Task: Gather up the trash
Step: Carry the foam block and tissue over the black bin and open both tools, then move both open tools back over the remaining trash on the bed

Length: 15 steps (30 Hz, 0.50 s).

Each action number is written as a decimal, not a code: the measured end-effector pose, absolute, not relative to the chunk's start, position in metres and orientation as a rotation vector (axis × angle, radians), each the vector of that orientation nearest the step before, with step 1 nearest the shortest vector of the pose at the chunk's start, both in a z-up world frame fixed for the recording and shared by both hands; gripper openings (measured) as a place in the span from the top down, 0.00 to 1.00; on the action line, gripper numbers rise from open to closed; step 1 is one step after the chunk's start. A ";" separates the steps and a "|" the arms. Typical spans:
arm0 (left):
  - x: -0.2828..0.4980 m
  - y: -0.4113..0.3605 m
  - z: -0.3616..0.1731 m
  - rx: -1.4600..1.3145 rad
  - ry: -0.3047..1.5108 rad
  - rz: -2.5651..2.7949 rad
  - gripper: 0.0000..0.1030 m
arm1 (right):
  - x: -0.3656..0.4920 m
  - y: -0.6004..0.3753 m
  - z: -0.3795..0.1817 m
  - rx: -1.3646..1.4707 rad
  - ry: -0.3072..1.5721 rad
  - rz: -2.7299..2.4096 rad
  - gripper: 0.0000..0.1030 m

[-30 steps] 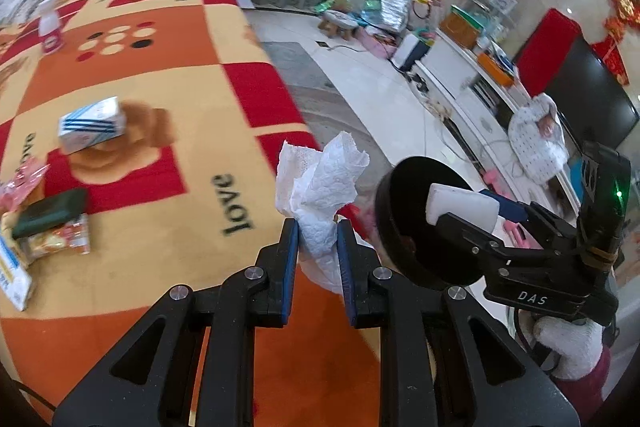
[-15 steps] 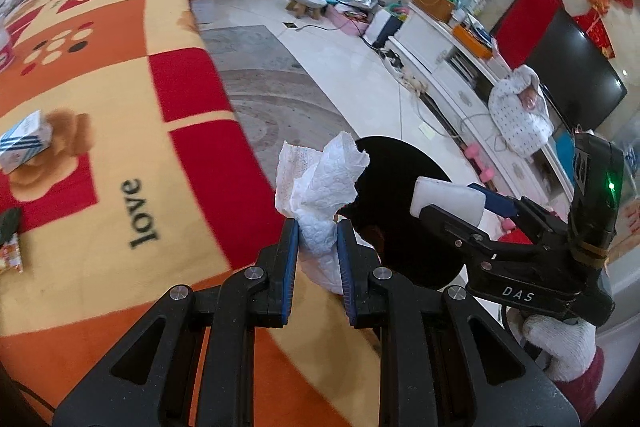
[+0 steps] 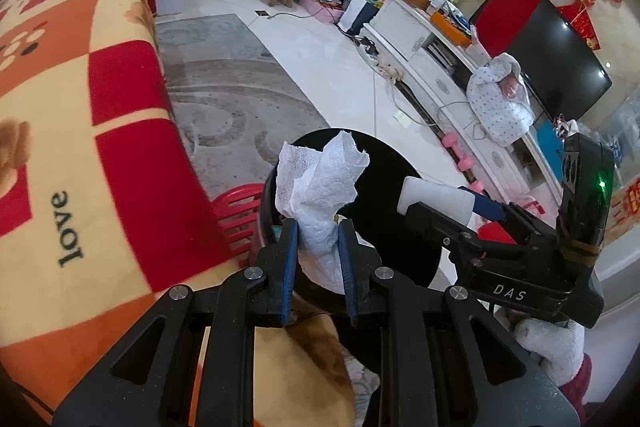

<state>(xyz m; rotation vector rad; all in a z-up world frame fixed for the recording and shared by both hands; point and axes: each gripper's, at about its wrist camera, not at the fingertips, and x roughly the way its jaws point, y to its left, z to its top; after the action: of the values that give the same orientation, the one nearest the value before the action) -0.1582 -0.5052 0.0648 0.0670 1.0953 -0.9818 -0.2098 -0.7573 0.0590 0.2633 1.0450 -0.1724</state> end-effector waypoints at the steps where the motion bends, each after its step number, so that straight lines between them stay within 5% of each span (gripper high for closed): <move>1: -0.160 -0.508 0.064 0.067 1.094 -0.985 0.80 | -0.210 -0.760 0.059 0.268 1.045 -0.178 0.12; 5: -0.162 -0.510 0.064 0.058 1.087 -1.011 0.53 | -0.213 -0.767 0.060 0.272 1.035 -0.195 0.08; 15: -0.164 -0.490 0.069 0.131 1.029 -0.909 0.52 | -0.211 -0.760 0.058 0.284 1.042 -0.170 0.04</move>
<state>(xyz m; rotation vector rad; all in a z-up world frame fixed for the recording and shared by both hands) -0.1639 -0.4896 0.0688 0.1308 1.0289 -0.9092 -0.2113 -0.7603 0.0584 0.2840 1.0420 -0.1703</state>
